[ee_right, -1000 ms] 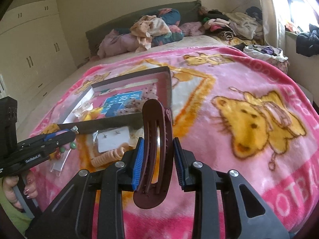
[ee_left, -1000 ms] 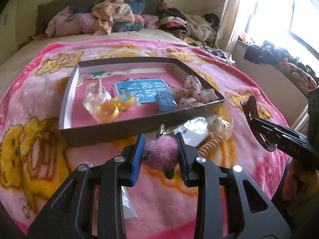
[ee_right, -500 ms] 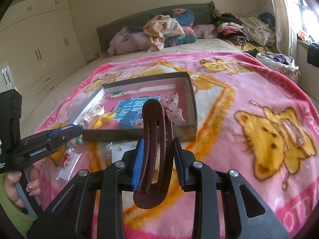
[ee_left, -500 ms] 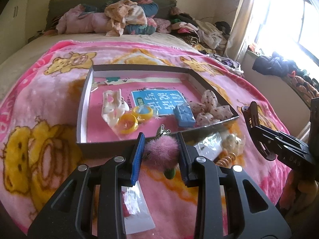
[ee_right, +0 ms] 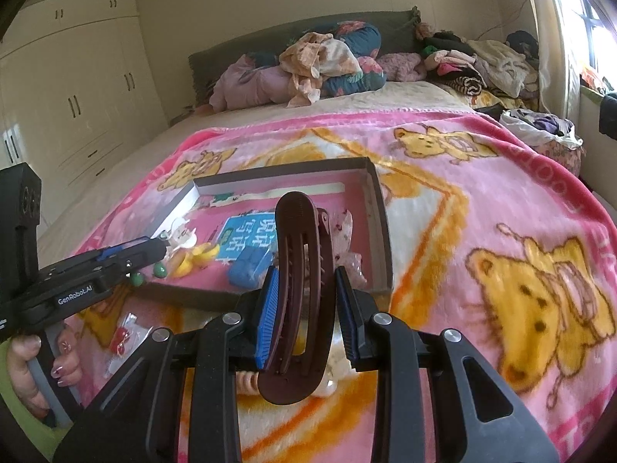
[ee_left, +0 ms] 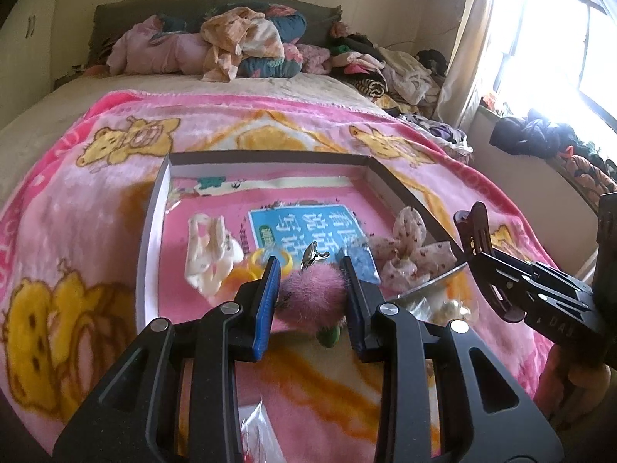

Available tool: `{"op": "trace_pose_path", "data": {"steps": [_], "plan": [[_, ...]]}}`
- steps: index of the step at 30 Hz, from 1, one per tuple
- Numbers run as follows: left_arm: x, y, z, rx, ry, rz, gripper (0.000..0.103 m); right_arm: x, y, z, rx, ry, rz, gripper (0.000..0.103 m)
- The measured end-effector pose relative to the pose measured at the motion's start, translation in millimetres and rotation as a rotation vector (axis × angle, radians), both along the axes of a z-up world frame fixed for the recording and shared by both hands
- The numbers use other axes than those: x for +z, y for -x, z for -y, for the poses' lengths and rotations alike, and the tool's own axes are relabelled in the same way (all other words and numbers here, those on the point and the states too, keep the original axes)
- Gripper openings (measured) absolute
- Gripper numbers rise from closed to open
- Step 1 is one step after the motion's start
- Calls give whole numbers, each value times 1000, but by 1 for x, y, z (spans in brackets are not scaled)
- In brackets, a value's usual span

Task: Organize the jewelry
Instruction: 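Carry the pompom keychain over the gray tray with left tool while right tool carries the comb, then open left tool to drop the keychain in the tray while right tool releases the comb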

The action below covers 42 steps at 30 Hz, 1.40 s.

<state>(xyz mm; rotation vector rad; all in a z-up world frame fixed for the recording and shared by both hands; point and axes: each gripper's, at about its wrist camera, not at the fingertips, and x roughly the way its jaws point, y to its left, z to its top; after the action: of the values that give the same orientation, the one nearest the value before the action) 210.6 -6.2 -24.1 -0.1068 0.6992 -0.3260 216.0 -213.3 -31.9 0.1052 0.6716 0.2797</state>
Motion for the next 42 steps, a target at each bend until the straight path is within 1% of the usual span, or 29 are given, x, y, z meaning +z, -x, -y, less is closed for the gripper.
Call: {"op": "trace_pose_path", "data": {"steps": [11, 19, 32, 42], "plan": [[-2, -26, 13, -11, -21, 13, 24, 2, -29, 2, -13, 29, 9, 28], [-11, -41, 18, -20, -34, -4, 24, -1, -52, 2, -24, 37, -2, 28], [-34, -51, 25, -41, -45, -62, 24, -17, -93, -8, -7, 55, -66, 28], [-41, -53, 29, -49, -52, -82, 24, -33, -109, -22, 22, 80, -127, 28]]}}
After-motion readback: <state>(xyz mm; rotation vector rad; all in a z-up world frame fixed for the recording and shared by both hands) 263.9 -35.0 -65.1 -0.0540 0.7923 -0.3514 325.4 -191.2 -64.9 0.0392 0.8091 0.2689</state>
